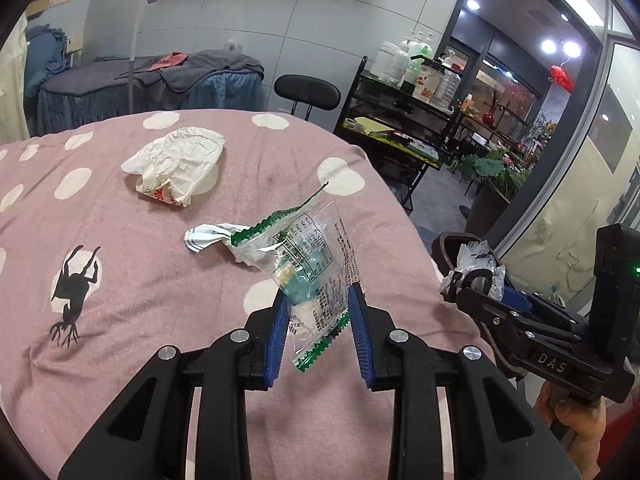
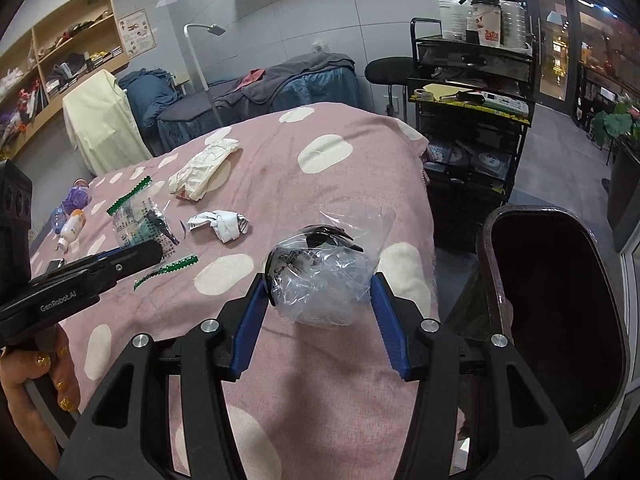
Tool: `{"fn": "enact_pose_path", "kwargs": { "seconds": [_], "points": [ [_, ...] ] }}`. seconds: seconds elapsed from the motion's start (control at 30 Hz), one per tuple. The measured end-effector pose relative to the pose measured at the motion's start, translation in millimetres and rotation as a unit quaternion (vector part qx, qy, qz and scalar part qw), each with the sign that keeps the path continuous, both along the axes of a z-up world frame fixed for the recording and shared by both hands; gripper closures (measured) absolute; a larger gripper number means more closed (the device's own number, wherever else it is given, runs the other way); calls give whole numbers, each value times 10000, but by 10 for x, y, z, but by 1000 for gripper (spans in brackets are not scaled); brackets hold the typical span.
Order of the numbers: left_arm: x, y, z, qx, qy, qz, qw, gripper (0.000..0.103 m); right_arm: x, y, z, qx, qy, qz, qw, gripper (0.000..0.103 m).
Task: Collect trash
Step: 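Carry the clear plastic bag over the bin and open the right tool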
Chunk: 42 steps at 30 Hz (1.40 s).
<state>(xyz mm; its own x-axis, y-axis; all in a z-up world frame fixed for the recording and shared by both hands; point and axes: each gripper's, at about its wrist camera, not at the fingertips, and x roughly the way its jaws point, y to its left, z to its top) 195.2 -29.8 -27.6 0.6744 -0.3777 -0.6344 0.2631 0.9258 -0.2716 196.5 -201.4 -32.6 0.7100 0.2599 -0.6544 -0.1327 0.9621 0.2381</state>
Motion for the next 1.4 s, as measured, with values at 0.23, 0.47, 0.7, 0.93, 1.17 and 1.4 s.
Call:
{"fn": "enact_pose_path", "kwargs": {
  "seconds": [0.23,0.47,0.7,0.93,1.17,1.4],
  "points": [
    [-203,-361,73,-27,-267,-329,9991,74,-234,-343,11,67,-132,-449,9989,50],
    [-283,-732,59,-85,-289,-685,9972,74,-438,-838,-38,56,-156,-1066,9942,50],
    [-329,-1029,33,-6,-294,-959,9950,74,-579,-1332,-226,-26,24,-1693,9856,50],
    [-335,-1259,34,58,-288,-1174,9926,74,-541,-1711,-423,-201,277,-2169,9756,50],
    [-333,-1442,49,144,-312,-1381,9898,74,-430,-1893,-676,-449,599,-2392,9681,50],
    [-353,-1585,46,215,-311,-1537,9874,74,-474,-1957,-768,-225,612,-2535,9651,18]
  ]
}}
